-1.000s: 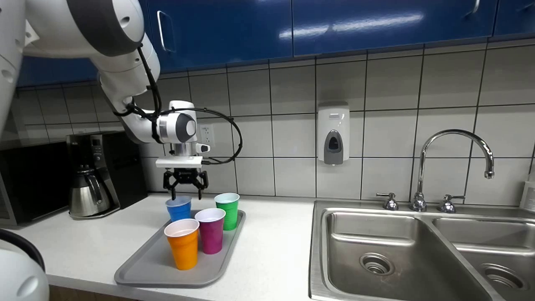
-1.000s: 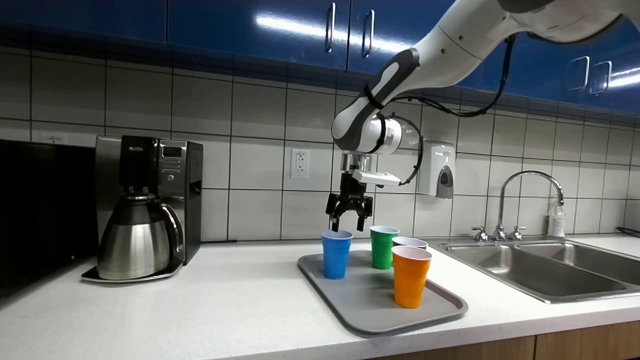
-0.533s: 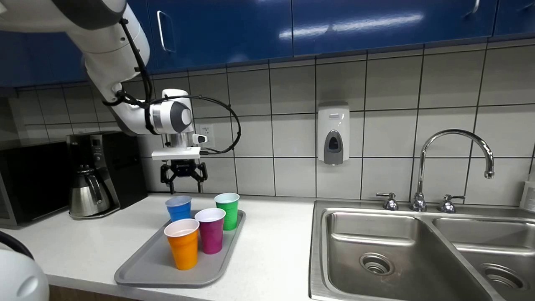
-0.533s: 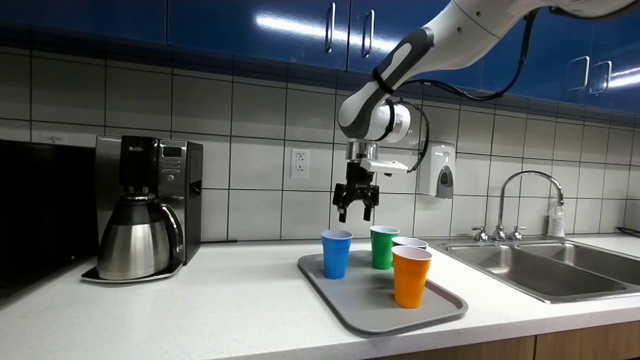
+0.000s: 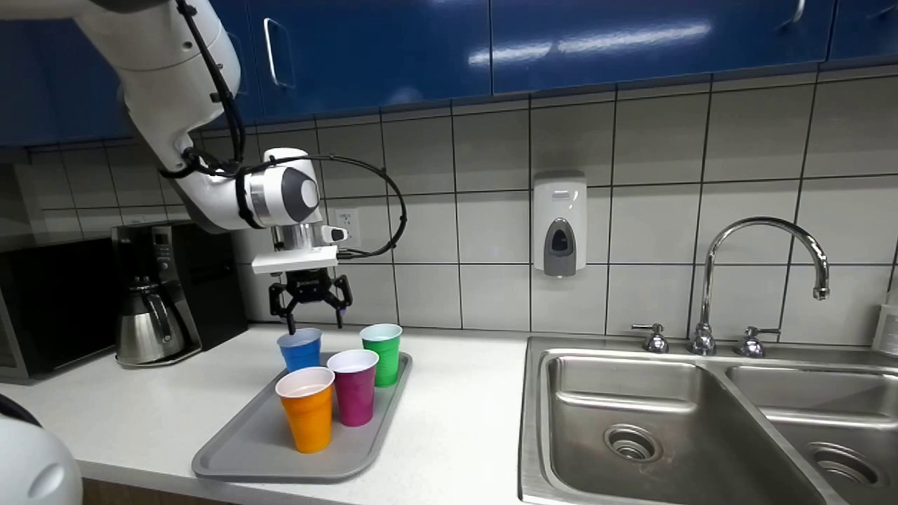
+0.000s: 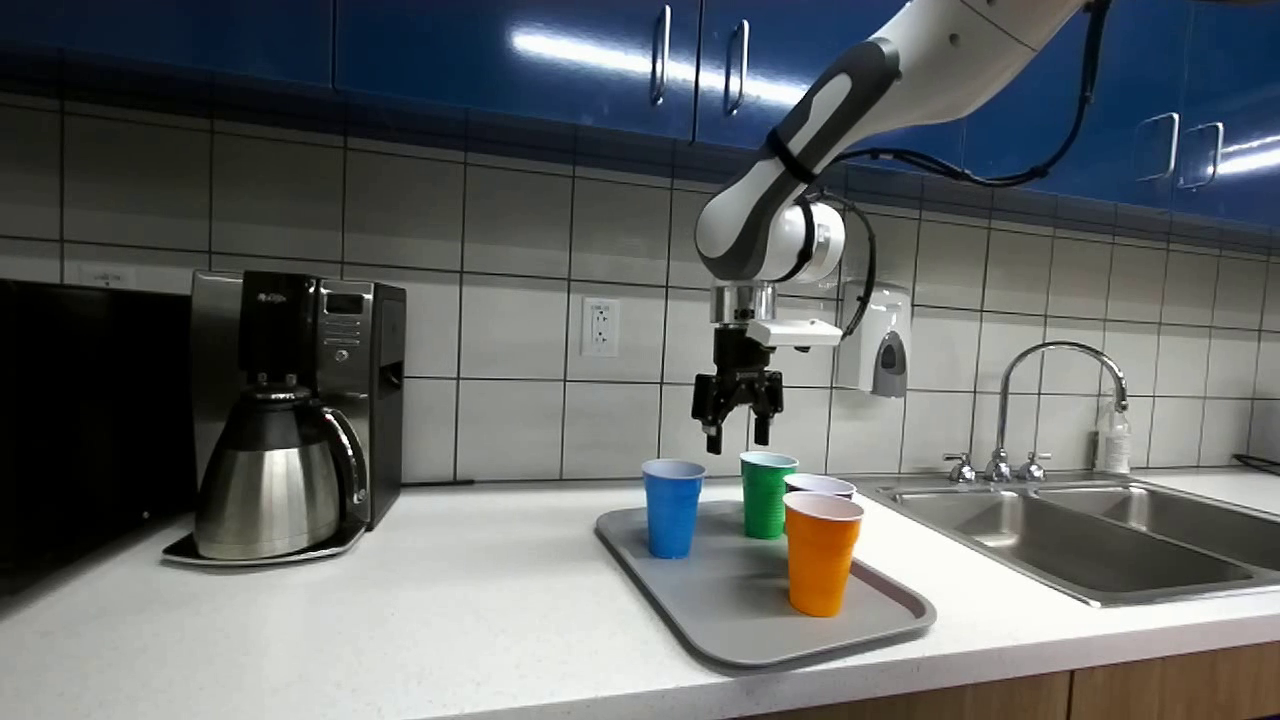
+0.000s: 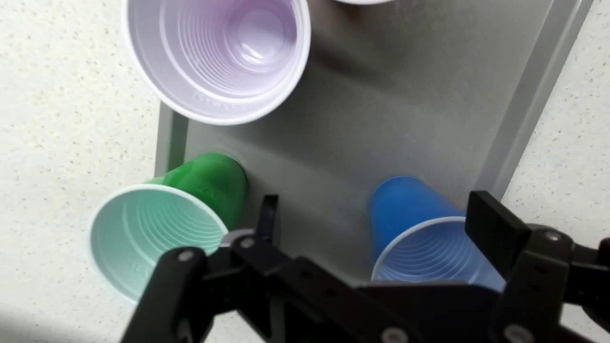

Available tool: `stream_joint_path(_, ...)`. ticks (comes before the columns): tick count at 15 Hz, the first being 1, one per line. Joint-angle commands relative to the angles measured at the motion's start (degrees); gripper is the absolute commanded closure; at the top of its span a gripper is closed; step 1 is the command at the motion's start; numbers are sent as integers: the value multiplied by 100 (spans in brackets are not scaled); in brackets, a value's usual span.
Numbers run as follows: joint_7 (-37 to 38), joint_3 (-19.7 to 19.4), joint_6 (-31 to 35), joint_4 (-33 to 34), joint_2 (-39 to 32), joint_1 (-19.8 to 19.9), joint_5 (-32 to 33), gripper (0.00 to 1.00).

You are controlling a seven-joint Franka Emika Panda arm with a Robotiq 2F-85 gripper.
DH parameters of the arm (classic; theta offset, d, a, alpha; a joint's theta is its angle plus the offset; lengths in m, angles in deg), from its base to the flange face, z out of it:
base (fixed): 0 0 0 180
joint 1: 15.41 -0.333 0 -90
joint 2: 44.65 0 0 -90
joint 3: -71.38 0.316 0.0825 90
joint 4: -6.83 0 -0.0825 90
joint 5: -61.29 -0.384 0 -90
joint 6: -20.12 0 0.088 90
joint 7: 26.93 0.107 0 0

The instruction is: Put the purple, green and blue cups onto the tray

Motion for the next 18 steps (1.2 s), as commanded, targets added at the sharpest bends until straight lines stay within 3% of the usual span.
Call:
stream_joint_path(1,253,-82,187,-585,530,64,127,0)
stream_joint_path(13,1333,-367,417,-1591,1445,180,143,0)
stream_joint_path(18,1264,-335,284,-1489,1320,202,25,0)
